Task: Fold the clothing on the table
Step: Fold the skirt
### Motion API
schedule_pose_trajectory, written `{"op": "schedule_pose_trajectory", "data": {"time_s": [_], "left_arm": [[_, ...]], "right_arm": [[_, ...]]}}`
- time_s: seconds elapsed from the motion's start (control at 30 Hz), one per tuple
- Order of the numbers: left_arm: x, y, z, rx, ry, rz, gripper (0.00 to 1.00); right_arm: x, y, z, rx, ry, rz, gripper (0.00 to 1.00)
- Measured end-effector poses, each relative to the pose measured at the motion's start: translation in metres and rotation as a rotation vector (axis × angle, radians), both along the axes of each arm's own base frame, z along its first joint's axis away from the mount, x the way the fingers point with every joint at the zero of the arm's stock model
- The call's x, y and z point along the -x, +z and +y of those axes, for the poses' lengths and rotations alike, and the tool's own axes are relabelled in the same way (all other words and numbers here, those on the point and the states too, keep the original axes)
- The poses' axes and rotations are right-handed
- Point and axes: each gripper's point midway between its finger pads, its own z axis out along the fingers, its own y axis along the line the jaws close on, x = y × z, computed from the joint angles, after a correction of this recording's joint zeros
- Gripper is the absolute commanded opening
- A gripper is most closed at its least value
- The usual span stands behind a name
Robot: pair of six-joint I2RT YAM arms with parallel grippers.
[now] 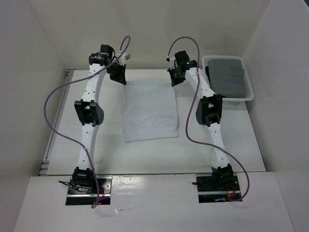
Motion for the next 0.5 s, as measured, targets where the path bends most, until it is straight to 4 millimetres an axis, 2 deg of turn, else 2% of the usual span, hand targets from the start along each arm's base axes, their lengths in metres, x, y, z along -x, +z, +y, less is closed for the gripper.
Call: {"op": "schedule_pose_trajectory", "data": {"time_s": [0.1, 0.37, 0.5], "left_arm": [[0.001, 0.01, -0.001, 0.006, -0.003, -0.017, 0.0], [0.006, 0.011, -0.002, 0.015, -0.029, -0.009, 0.0], [0.009, 0.013, -0.003, 0.034, -0.041, -0.001, 0.0]], "right_arm": [[0.001, 0.017, -0.001, -0.004, -0.002, -0.025, 0.0], [0.011, 0.063, -0.003, -0.018, 0.01, -0.081, 0.0], [0.025, 0.07, -0.005, -0.014, 0.034, -0.07, 0.0]]}}
